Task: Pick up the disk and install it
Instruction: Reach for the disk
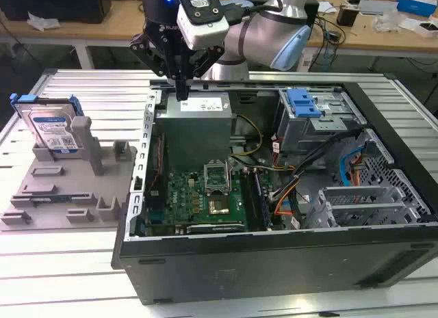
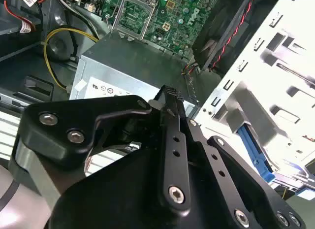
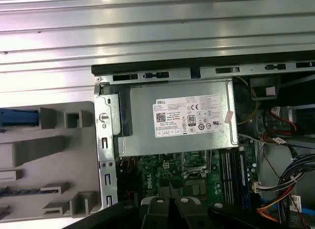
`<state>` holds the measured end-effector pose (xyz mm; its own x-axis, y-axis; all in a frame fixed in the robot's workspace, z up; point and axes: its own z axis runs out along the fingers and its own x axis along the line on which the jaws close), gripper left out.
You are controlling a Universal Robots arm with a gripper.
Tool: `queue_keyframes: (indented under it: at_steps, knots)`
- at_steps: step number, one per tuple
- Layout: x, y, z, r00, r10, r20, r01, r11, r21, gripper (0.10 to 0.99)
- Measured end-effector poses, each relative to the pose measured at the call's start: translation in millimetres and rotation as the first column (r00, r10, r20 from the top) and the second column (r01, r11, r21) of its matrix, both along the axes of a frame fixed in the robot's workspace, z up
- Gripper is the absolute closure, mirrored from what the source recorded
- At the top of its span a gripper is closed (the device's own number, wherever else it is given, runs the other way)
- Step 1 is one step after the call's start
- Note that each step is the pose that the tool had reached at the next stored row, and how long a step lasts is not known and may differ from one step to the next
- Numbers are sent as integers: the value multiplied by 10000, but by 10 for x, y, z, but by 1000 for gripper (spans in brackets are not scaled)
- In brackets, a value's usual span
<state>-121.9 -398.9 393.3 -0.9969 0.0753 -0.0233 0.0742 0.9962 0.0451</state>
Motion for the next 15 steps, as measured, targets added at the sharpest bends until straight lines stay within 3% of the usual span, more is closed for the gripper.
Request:
queue_keyframes:
  at_steps: [11, 15]
  knots:
    - [-18, 0, -1, 10000, -1, -9, 1, 10000, 1, 980]
    - [-202, 3, -6, 10000, 1, -67, -1, 10000, 0, 980]
